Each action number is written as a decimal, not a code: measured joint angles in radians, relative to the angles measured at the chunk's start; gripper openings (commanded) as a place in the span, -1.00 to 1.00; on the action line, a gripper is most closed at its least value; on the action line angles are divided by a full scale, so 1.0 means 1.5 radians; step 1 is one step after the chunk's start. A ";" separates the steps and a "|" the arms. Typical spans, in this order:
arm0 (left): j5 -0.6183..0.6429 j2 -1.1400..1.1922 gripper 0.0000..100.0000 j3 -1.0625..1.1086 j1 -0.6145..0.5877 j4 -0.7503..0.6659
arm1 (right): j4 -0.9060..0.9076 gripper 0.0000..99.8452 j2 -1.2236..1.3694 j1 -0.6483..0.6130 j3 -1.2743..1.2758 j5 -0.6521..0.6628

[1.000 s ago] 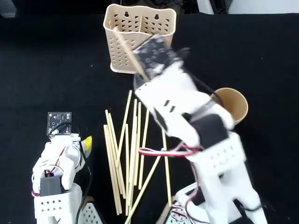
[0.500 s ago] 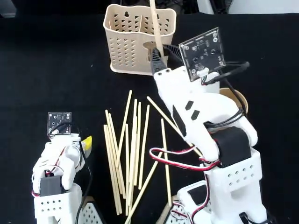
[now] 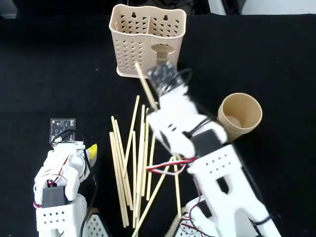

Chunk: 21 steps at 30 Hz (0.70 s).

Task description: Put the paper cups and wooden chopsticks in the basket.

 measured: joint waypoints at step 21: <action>0.000 0.000 -0.45 0.000 0.000 0.000 | 0.059 -0.70 0.334 -0.080 -0.145 -0.054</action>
